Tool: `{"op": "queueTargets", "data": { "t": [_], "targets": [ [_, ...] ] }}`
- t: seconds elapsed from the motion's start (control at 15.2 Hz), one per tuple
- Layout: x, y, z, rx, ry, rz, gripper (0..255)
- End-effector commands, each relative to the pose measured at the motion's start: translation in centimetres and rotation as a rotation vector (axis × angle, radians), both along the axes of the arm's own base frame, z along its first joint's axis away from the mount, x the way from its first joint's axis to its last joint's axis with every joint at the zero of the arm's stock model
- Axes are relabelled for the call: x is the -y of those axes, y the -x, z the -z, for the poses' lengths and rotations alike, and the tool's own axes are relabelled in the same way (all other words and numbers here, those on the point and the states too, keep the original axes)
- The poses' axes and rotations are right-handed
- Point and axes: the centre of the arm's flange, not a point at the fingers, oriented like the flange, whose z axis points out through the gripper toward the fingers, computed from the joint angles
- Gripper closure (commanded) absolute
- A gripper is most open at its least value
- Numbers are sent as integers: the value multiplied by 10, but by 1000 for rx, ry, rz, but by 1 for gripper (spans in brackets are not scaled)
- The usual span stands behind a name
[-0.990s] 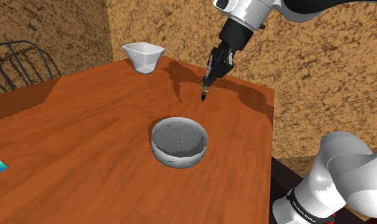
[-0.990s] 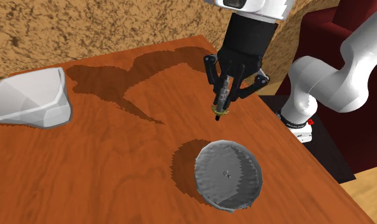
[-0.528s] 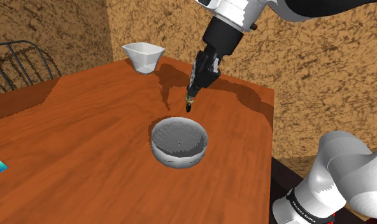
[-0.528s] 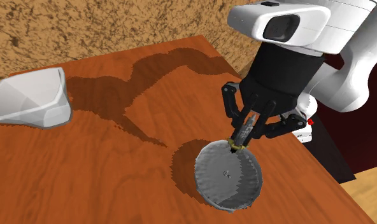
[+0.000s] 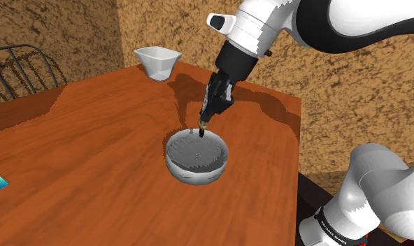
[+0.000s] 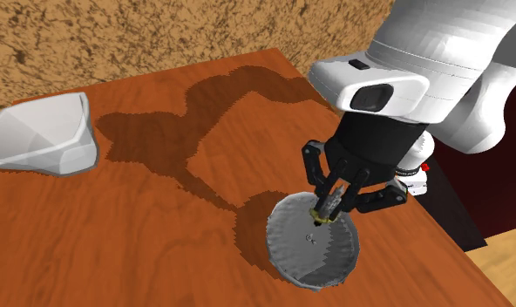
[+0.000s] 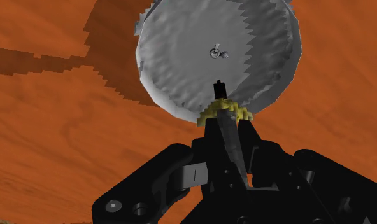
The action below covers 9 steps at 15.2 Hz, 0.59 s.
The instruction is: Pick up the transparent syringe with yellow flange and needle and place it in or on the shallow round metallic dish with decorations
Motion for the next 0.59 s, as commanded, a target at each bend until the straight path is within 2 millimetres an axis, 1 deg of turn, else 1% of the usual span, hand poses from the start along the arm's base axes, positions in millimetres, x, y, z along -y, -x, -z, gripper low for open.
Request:
{"op": "queueTargets", "data": {
  "t": [0.0, 0.33, 0.53],
  "targets": [
    [1, 0, 11, 0, 0, 0, 255],
    [1, 0, 37, 0, 0, 0, 255],
    [1, 0, 37, 0, 0, 0, 255]
  ]
}}
